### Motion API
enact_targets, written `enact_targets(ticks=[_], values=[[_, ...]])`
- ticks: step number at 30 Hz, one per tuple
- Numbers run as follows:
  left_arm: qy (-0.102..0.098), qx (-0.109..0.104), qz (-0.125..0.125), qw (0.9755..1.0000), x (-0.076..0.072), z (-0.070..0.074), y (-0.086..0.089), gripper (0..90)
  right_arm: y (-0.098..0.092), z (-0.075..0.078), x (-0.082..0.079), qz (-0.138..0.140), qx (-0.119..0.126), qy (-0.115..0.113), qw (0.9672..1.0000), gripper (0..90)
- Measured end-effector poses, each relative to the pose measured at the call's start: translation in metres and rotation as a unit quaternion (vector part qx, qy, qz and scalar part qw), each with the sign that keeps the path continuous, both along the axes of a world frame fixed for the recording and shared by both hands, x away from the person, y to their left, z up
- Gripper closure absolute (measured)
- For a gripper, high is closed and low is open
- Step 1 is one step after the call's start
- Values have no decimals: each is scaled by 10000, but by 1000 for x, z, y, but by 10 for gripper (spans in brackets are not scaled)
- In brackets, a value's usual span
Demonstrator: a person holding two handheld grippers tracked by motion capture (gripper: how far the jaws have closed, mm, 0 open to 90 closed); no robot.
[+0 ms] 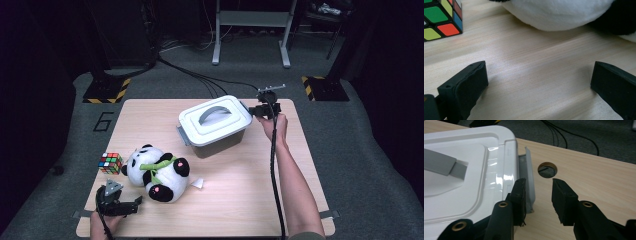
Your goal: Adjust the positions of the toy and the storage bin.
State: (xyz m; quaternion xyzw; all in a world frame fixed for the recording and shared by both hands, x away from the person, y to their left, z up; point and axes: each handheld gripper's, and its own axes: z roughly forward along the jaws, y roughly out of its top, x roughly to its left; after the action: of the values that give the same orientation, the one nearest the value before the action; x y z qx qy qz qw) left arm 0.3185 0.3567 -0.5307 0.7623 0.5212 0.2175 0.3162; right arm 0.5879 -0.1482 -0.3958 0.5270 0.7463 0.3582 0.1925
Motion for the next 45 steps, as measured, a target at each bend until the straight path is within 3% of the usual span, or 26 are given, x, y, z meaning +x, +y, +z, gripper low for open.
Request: enact_targets(ticks=[7, 11, 19, 45], values=[[8, -6, 0, 10000, 0, 0, 0, 7, 2, -9, 6, 19, 26, 147, 9999, 681], [35, -17, 6, 10000, 0, 0, 0, 7, 3, -13, 8, 114, 158, 178, 9997, 835], [27, -14, 5, 10000, 0, 0, 0, 7, 4, -11, 5, 32, 77, 235, 9997, 849], [-11, -22, 20, 10000, 0, -1, 0, 7, -16, -10, -56, -380, 245, 449, 9980, 836]])
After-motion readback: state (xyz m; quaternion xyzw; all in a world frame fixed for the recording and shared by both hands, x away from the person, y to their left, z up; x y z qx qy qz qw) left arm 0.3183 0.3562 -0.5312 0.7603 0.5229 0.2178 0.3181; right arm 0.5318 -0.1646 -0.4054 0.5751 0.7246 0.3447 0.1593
